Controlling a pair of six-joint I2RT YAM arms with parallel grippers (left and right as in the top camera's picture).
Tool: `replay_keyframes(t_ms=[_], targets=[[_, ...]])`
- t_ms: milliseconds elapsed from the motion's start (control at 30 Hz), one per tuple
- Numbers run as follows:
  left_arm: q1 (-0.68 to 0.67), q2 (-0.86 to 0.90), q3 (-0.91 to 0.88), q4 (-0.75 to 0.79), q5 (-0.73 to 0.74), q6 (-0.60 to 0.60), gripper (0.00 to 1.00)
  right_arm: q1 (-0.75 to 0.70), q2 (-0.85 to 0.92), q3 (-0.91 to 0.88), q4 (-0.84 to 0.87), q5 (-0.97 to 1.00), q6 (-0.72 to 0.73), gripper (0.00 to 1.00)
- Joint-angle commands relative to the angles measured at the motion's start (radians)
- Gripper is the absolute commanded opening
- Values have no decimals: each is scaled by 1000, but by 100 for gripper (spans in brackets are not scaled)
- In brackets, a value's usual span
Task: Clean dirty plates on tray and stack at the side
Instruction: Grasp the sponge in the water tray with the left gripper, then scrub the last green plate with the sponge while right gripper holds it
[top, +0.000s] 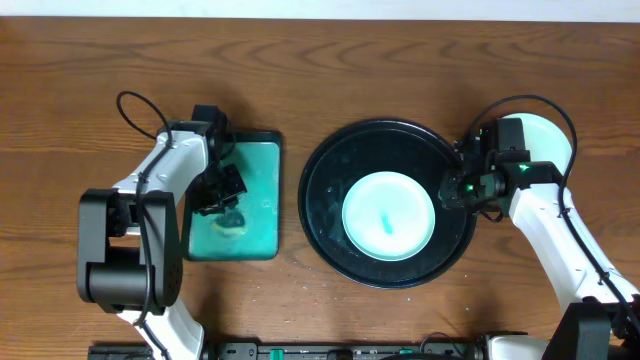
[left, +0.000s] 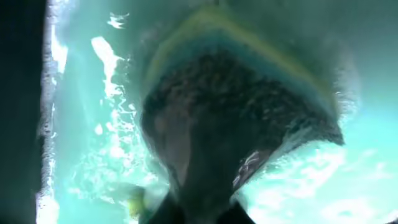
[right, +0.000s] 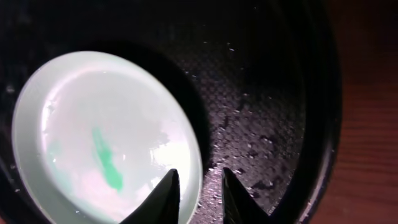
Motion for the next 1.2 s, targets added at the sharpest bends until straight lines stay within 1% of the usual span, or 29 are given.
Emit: replay_keyframes(t_ms=[0, 100, 167, 233, 333, 400, 567, 667, 833, 900, 1000, 1033, 1067, 1167], targets=[[4, 25, -8, 5, 68, 61, 8, -5, 2, 3, -10, 130, 98, 22], [2, -19, -8, 2, 122, 89, 7, -5, 13, -3, 0, 145, 105, 23], [-3, -47, -8, -2, 121, 103, 7, -5, 25, -8, 8, 117, 66, 23], [-10, -59, -8, 0, 101, 111, 7, -5, 39, -9, 11, 77, 14, 23], [-26, -51, -19, 21, 40, 111, 7, -5, 63, -9, 18, 17, -20, 23], [-37, -45, -39, 44, 27, 111, 7, -5, 79, -10, 30, -29, -49, 26], [-41, -47, -45, 42, 23, 111, 8, -3, 132, -10, 53, -61, -55, 29], [-40, -66, -16, -8, 23, 116, 7, 9, 174, -17, 67, -61, -56, 29], [-42, -156, 50, -97, 24, 118, 7, 32, 246, -21, 68, -60, -55, 22], [-50, -215, 66, -118, 35, 118, 7, 35, 269, -21, 70, -61, -55, 16], [-82, -301, 66, -118, 117, 113, 7, 37, 291, -21, 71, -62, -55, 6], [-99, -321, 66, -115, 134, 99, 7, 39, 295, -21, 74, -66, -55, 2], [-127, -338, 66, -110, 142, 60, 7, 41, 296, -21, 75, -67, -53, 1], [-196, -344, 62, -65, 178, -27, 7, 42, 297, -21, 73, -62, -11, 1]])
